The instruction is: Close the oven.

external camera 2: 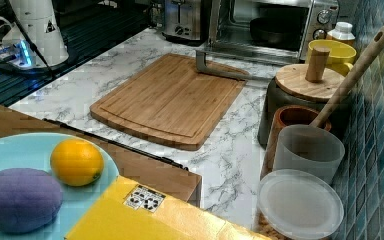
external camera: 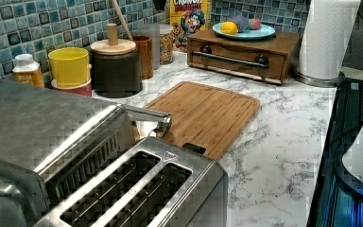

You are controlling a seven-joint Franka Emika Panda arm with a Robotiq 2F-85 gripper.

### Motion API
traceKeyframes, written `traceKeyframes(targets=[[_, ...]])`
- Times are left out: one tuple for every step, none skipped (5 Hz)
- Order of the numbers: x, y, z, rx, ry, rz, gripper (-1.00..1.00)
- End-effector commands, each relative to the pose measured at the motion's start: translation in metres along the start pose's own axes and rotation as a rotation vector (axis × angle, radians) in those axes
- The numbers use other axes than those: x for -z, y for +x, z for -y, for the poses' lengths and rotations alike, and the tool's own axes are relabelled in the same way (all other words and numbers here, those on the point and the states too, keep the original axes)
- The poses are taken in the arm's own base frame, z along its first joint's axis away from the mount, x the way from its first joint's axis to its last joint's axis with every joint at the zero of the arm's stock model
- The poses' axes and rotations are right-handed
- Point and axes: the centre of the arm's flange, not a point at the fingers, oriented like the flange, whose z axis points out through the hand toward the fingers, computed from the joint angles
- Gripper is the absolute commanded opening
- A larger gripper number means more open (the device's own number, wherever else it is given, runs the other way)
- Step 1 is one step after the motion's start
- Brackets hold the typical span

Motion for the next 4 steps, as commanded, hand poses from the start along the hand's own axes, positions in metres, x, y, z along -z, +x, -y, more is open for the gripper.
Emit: traceKeyframes(targets=[[0.0, 0.0, 0.001, 0.003, 0.001, -0.002, -1.0], [-0.017, 0.016, -0.001, 0.156, 0.106, 0.019, -1.0], [-0.045, 0.054, -0.008, 0.28, 0.198, 0.101, -1.0], [-0.066, 0.075, -0.016, 0.407, 0.269, 0.09, -1.0]])
